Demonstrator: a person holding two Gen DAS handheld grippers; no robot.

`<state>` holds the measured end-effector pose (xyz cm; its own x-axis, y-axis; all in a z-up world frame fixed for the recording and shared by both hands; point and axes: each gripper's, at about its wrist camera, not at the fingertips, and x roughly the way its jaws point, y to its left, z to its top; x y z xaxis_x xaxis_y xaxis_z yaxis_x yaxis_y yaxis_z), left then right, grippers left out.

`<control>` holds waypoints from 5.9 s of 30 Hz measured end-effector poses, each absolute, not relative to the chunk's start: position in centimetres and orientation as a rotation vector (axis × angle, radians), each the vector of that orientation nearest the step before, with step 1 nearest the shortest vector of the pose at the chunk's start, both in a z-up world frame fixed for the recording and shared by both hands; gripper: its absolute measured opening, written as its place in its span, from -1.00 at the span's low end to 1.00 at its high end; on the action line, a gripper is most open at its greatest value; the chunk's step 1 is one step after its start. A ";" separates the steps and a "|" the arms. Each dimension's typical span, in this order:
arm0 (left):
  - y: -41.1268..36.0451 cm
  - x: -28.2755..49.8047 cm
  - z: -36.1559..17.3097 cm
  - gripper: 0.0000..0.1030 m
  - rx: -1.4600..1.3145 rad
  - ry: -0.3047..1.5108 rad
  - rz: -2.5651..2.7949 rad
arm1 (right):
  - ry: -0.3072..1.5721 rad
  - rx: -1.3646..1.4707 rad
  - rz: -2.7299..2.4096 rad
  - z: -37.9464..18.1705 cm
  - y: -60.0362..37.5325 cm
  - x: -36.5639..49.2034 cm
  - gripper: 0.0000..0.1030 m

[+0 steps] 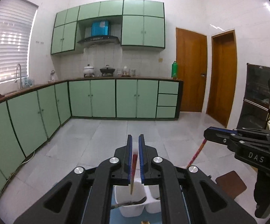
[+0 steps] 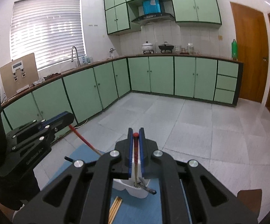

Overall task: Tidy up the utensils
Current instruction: 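Drop both chopsticks into the holder by opening both tools, then withdraw both open tools back over the remaining chopsticks, then grasp a red-tipped chopstick with the right tool while the left tool grasps another, then lift both red-tipped chopsticks up above the white holder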

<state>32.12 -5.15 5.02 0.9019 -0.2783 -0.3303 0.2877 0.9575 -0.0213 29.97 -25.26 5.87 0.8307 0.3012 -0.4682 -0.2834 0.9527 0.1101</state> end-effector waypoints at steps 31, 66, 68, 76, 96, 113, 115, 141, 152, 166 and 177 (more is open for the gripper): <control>0.0 18.2 -15.1 0.67 -0.011 0.798 -0.175 | 0.722 0.125 0.113 -13.9 -25.4 11.7 0.82; 1.6 16.0 -20.3 0.78 0.048 0.930 -0.125 | 0.927 -0.073 0.179 -20.2 -18.0 9.6 0.40; 1.7 16.0 -20.3 0.78 0.047 0.929 -0.126 | 0.923 -0.075 0.148 -20.0 -18.4 9.6 0.39; 2.0 16.1 -20.3 0.79 0.044 0.926 -0.129 | 0.908 -0.034 0.200 -19.7 -18.9 9.0 0.07; 1.2 15.9 -20.0 0.79 0.031 0.928 -0.157 | 0.909 0.001 0.201 -19.6 -19.6 9.1 -0.90; -3.3 15.5 -20.1 0.80 0.079 0.925 -0.239 | 0.903 0.043 0.129 -20.0 -23.4 9.1 -0.90; -3.0 15.5 -20.1 0.80 0.073 0.925 -0.224 | 0.903 0.040 0.127 -20.0 -23.3 9.1 -0.90; -4.3 15.1 -19.8 -0.64 0.075 0.890 -0.262 | 0.905 0.048 0.136 -20.1 -23.4 9.0 -0.89; -4.0 14.5 -18.4 -0.89 0.057 0.858 -0.247 | 0.912 0.072 0.142 -19.4 -23.5 8.9 -0.90; -2.4 13.1 -6.9 -0.89 0.073 0.602 -0.269 | 0.710 0.018 0.194 -8.5 -24.8 8.4 -0.90; -2.2 15.2 -1.0 -0.89 0.038 0.491 -0.339 | 0.557 0.062 0.256 -0.3 -26.6 10.6 -0.90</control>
<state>15.24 -2.25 -1.04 0.8273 -0.3104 -0.4681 0.3284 0.9435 -0.0453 10.57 -26.59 -0.34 0.8180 0.2571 -0.5145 -0.2234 0.9663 0.1277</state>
